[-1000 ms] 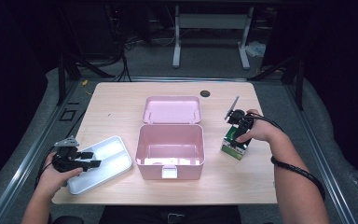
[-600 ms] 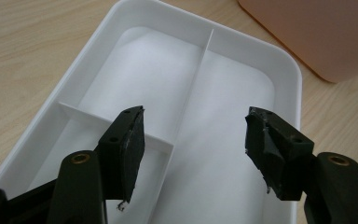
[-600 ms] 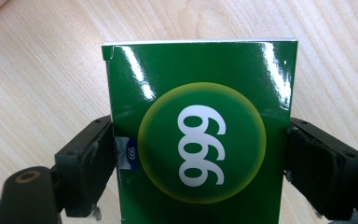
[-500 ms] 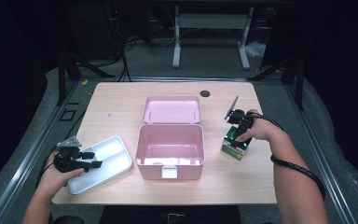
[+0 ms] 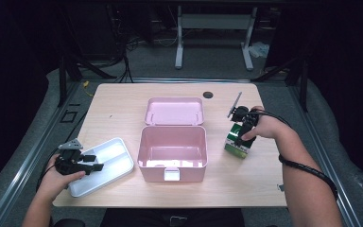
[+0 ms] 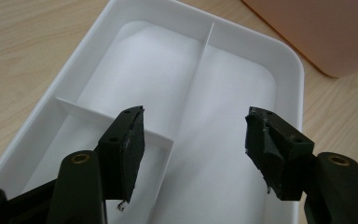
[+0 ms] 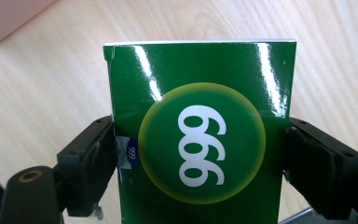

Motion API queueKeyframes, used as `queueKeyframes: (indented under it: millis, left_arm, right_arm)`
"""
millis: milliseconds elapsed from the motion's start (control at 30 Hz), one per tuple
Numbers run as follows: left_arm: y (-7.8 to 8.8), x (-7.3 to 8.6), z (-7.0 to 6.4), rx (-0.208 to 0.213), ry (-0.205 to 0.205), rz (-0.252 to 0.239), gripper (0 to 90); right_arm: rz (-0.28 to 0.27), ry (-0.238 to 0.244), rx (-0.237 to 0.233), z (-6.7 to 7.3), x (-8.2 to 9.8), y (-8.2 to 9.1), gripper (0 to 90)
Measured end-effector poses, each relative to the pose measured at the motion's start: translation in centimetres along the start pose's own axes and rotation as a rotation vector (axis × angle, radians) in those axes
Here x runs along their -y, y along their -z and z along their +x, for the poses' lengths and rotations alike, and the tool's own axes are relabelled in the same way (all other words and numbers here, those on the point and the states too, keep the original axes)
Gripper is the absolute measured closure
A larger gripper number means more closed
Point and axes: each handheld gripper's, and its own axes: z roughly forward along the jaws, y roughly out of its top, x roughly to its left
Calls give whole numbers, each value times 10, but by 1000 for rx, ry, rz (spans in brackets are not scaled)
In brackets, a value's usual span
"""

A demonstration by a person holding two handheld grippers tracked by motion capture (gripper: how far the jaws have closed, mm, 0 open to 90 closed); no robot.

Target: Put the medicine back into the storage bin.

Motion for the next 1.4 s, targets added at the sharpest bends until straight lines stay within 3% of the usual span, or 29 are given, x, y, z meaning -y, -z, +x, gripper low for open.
queueKeyframes:
  millis: [33, 100, 133, 167, 267, 433, 567, 833, 1267, 1400]
  left_arm:
    - [0, 0, 0, 0, 0, 0, 381]
    - [0, 0, 0, 2, -2, 1, 381]
    - [0, 0, 0, 2, -2, 1, 381]
    - [0, 0, 0, 3, -1, 0, 381]
    - [0, 0, 0, 6, 0, -2, 381]
    - [1, 1, 1, 7, 5, -4, 381]
    - [1, 1, 1, 7, 3, -4, 381]
    - [0, 1, 1, 12, 8, -2, 381]
    - [0, 1, 2, 13, 7, -3, 381]
    - [1, 1, 2, 16, 8, -6, 381]
  right_arm:
    - [0, 0, 0, 0, 0, 0, 157]
    - [-7, 99, 16, 8, -2, 12, 159]
    - [-7, 99, 16, 8, -2, 12, 159]
    - [-8, 181, 20, 14, -3, 19, 160]
    - [-15, 317, 26, 26, -5, 28, 161]
    - [1, 428, -5, 41, -10, 39, 162]
    - [-3, 461, -25, 48, -14, 44, 162]
    - [12, 464, -50, 55, -18, 52, 162]
    - [-11, 474, -37, 70, -35, 95, 162]
    - [-15, 480, -46, 83, -52, 110, 162]
